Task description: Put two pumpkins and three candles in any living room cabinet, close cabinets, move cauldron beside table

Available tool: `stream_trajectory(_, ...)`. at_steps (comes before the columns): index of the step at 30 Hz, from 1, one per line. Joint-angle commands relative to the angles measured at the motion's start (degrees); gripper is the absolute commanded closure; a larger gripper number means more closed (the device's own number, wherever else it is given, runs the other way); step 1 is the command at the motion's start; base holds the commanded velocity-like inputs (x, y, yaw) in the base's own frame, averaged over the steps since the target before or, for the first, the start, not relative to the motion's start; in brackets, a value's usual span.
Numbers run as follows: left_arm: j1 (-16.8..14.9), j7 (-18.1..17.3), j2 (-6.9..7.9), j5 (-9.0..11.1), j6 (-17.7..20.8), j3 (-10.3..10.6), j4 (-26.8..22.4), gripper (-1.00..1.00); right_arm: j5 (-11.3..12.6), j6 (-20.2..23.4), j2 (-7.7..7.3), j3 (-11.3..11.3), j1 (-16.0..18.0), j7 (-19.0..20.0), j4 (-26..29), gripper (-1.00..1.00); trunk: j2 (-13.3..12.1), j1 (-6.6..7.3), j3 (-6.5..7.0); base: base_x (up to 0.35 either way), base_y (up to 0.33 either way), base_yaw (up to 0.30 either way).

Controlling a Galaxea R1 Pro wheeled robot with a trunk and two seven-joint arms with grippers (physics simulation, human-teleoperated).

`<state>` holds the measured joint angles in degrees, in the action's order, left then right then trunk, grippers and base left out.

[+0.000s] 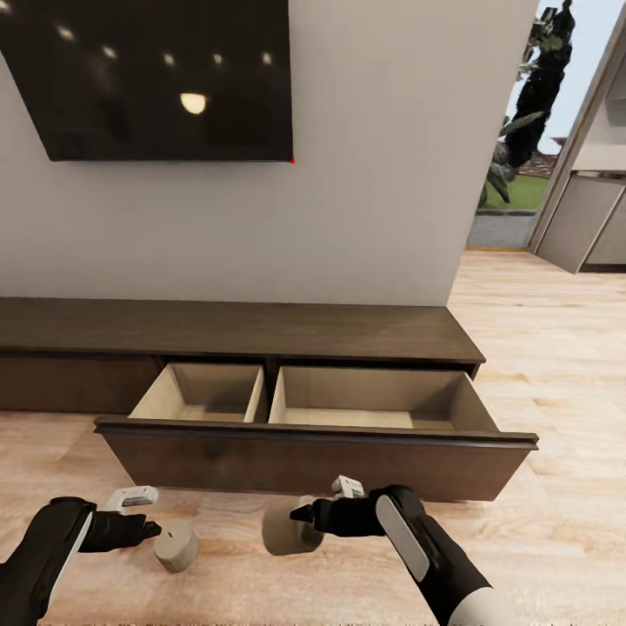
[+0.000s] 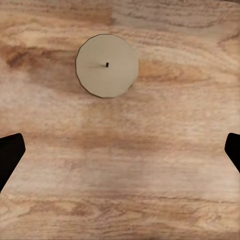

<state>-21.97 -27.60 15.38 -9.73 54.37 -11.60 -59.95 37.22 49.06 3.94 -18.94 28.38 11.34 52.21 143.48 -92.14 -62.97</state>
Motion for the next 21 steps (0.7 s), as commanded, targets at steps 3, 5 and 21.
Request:
stream_trajectory(3, 0.0, 0.0, 0.00, 0.0, -1.4, 0.0, 0.1, -1.00, 0.1, 3.0, 0.01, -0.1, 0.0, 0.0, 4.2, 1.00, 0.0, -0.08, -0.67, 0.000, 0.000, 0.000)
stream_trajectory(5, 0.0, 0.0, 0.00, 0.0, -2.7, -0.1, 0.2, -1.00, 0.1, 4.0, 0.01, -0.2, 0.1, 0.0, 7.6, 1.00, 0.1, -0.13, -1.11, 0.000, 0.000, 0.000)
stream_trajectory(21, 0.0, 0.0, -0.35, -0.1, -4.0, -0.1, 0.4, -1.00, 2.1, 10.5, -0.24, -0.2, -0.3, 0.1, 21.4, 1.00, 0.3, -0.54, -4.66, 0.000, 0.000, 0.000)
